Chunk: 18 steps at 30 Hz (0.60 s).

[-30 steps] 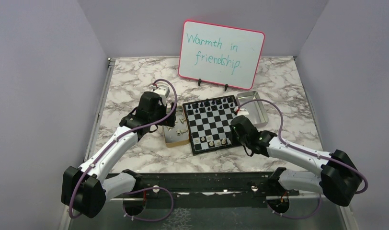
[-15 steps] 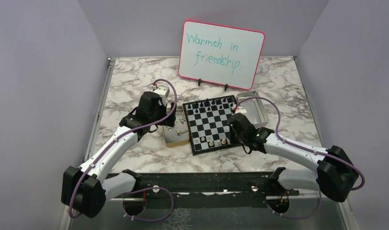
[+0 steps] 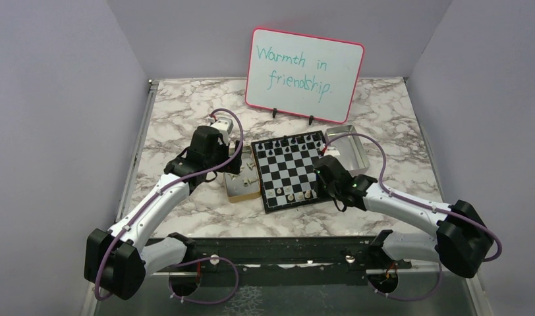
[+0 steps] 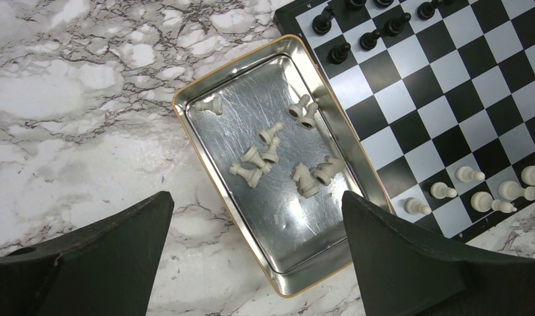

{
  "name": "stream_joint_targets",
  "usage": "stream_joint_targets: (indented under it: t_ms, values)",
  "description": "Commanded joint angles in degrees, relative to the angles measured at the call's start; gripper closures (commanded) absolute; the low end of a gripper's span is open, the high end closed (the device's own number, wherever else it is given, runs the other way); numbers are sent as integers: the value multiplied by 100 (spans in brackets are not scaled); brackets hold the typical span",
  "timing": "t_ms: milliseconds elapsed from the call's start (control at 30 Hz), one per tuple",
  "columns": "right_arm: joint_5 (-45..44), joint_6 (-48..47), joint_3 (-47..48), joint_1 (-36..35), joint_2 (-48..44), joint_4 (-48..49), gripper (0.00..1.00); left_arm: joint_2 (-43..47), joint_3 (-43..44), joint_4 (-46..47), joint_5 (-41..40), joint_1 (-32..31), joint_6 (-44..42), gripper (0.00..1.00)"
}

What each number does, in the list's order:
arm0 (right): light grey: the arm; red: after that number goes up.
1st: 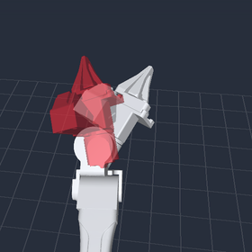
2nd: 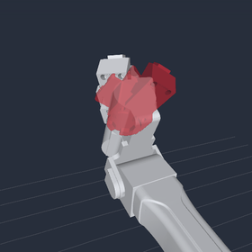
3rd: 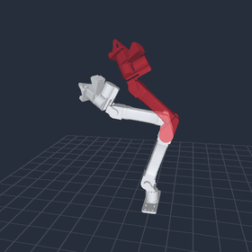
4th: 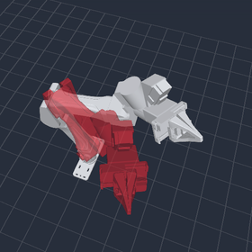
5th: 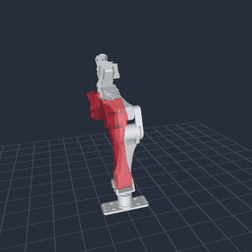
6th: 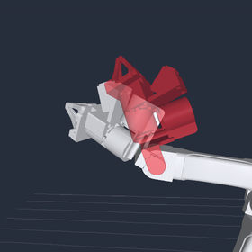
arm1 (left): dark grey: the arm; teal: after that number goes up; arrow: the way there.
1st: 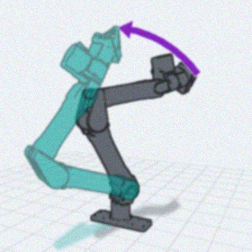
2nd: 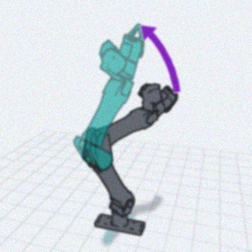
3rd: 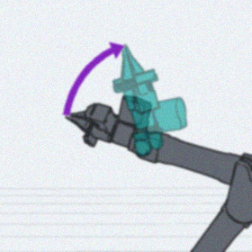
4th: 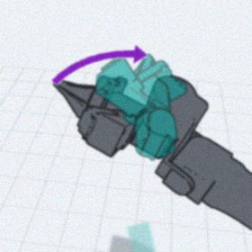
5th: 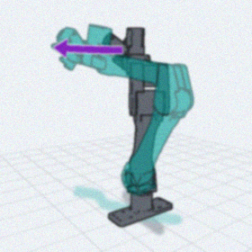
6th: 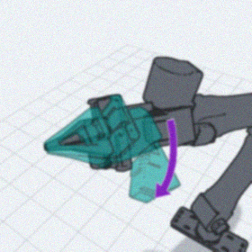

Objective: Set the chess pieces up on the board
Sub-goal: Place the chess piece on the chessboard.

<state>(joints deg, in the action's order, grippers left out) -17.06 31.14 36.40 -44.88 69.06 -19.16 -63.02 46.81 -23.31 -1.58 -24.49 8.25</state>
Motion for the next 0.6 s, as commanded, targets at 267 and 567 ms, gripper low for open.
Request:
stream_joint_targets:
  t_ms: [267,567]
  values:
    - [-169,124,26,35,2,-17,80,139,-23,99,-112,-3,-69,1]
    - [-212,94,282,38,-197,-252,62,164,15,-35,-246,-3,0,1]
